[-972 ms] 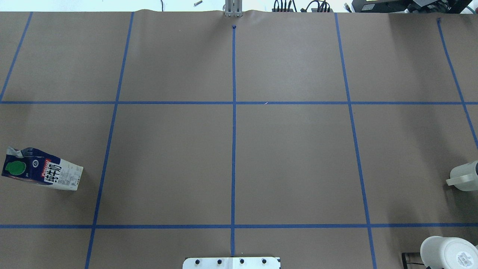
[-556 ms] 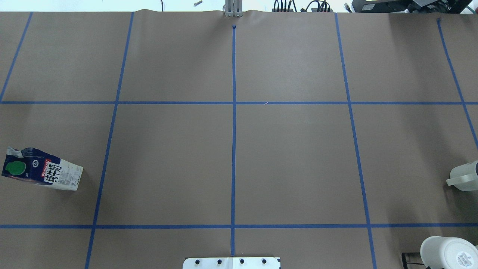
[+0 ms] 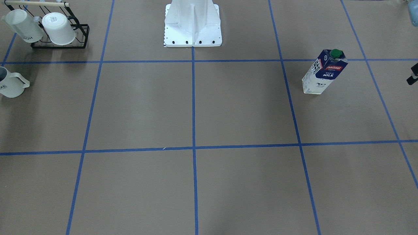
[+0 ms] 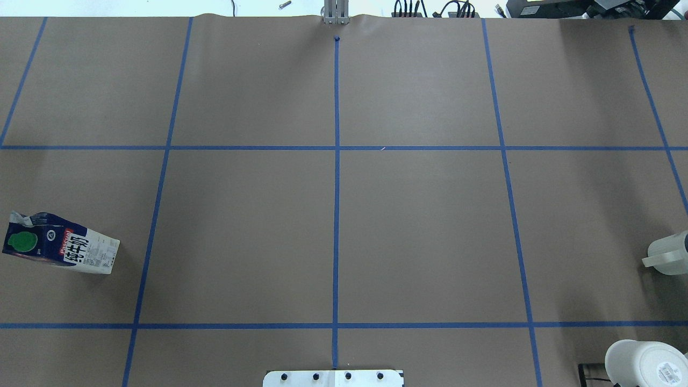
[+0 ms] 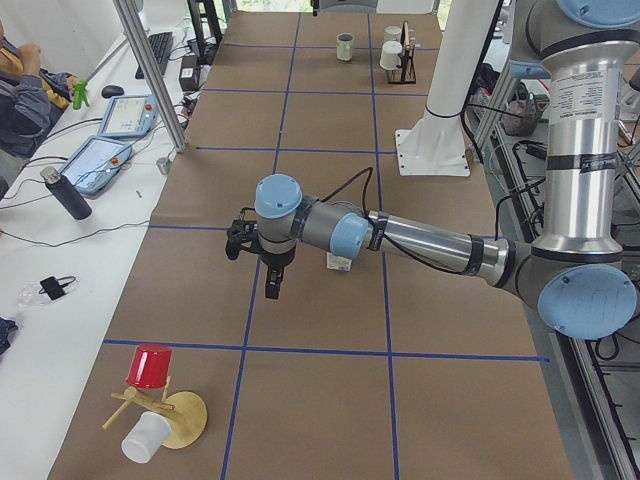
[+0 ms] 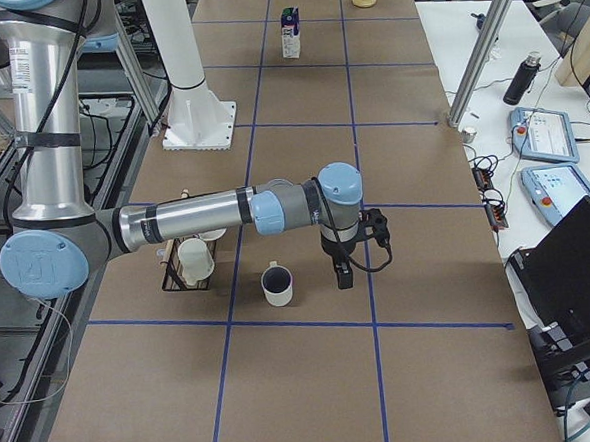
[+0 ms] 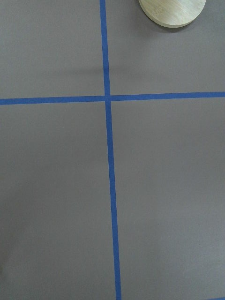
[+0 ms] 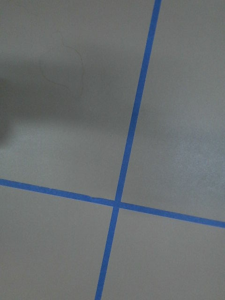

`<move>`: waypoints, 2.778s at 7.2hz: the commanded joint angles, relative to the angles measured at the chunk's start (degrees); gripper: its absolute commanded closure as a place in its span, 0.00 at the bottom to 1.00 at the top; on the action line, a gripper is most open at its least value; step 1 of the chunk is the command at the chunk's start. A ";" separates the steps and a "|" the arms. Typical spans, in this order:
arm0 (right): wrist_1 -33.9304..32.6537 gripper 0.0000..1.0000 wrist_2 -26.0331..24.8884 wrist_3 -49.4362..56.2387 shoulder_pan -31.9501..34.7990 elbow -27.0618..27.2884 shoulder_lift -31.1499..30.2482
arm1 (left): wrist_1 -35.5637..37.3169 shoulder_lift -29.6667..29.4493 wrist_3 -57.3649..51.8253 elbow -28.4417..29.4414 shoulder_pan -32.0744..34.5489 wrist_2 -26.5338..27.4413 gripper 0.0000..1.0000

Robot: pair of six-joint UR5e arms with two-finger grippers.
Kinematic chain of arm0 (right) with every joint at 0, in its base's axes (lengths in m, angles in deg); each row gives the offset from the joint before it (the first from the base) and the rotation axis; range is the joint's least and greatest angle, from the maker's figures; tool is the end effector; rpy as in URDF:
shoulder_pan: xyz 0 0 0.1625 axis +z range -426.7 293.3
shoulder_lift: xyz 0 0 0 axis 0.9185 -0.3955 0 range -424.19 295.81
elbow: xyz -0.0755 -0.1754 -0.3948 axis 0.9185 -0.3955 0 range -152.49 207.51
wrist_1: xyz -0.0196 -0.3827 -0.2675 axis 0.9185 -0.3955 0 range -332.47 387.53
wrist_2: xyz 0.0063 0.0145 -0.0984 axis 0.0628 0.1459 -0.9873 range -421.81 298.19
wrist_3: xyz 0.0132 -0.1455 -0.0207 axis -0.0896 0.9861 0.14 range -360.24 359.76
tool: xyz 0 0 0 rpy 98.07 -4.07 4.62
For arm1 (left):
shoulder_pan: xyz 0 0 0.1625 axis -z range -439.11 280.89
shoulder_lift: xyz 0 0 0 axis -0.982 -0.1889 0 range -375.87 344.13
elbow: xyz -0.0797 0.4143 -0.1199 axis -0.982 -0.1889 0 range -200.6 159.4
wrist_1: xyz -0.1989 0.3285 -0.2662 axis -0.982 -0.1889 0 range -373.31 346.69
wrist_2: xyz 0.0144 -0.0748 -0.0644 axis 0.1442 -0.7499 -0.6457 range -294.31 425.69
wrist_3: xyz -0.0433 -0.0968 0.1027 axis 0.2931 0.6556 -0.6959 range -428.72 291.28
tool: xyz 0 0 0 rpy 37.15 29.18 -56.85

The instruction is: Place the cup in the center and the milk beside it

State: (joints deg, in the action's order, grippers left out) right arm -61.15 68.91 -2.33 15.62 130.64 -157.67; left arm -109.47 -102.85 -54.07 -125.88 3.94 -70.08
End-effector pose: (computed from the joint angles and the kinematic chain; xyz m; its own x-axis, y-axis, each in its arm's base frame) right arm -0.0345 -0.5343 0.6161 0.7388 -0.1884 0.6470 0.1042 0.9805 0.1666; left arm 0.0382 -0.5411 0.5716 0.6724 0.0609 -0.7377 0.0572 0.9894 0.1338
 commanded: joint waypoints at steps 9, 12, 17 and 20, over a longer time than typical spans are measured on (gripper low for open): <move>13.62 0.00 2.70 0.15 -6.65 2.08 -16.02 | -0.09 0.32 0.03 1.04 -0.09 -0.28 0.02; 13.89 0.01 2.70 -0.37 -9.81 -1.49 -14.29 | -0.09 0.58 0.20 0.60 -0.09 -0.37 0.02; 14.06 0.45 3.14 -0.37 -14.21 -5.74 -10.85 | 0.09 0.58 0.20 -0.19 0.00 -0.37 0.02; 14.07 1.00 3.14 -0.11 -14.04 -3.47 -11.46 | -0.17 0.58 3.63 -0.27 -0.09 -0.37 0.02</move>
State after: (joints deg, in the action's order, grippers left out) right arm -47.02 72.02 -2.49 1.52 125.89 -168.81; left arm -109.57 -102.28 -51.36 -126.10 3.87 -70.45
